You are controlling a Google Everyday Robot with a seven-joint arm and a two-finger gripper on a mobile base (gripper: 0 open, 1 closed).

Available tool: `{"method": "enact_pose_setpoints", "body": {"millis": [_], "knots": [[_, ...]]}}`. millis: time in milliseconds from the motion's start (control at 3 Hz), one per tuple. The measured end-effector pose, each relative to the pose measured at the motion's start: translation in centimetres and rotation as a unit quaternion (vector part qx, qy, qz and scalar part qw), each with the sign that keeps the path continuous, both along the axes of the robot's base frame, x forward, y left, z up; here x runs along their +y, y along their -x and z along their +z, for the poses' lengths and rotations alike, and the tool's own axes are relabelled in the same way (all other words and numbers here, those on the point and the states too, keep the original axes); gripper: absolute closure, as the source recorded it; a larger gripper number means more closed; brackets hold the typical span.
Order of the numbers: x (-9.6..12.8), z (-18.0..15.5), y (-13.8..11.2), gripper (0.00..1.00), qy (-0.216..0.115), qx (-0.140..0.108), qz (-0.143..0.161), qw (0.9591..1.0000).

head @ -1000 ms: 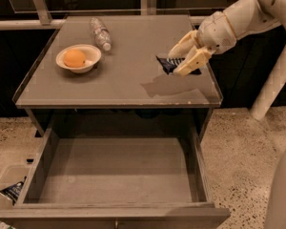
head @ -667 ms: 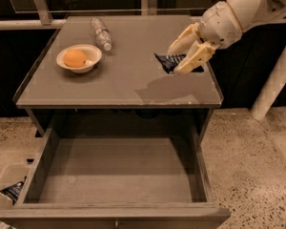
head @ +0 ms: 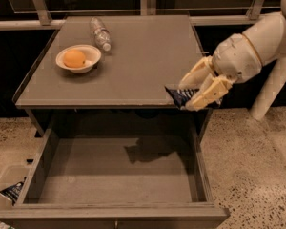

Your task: Place rxbar blueberry into top drawer

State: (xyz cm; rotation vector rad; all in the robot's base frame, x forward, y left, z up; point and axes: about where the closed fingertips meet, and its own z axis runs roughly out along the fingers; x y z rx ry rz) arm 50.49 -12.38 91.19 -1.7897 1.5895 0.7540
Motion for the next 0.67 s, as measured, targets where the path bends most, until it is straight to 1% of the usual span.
{"method": "enact_pose_setpoints", "body": {"millis": [333,667], "knots": [[-1.3,-4.1,4.2,1.0,0.01,0.043,-0.025,0.9987],[-1.5,-9.6,6.5,1.0,0.036,0.067,-0.044,0.9962]]}}
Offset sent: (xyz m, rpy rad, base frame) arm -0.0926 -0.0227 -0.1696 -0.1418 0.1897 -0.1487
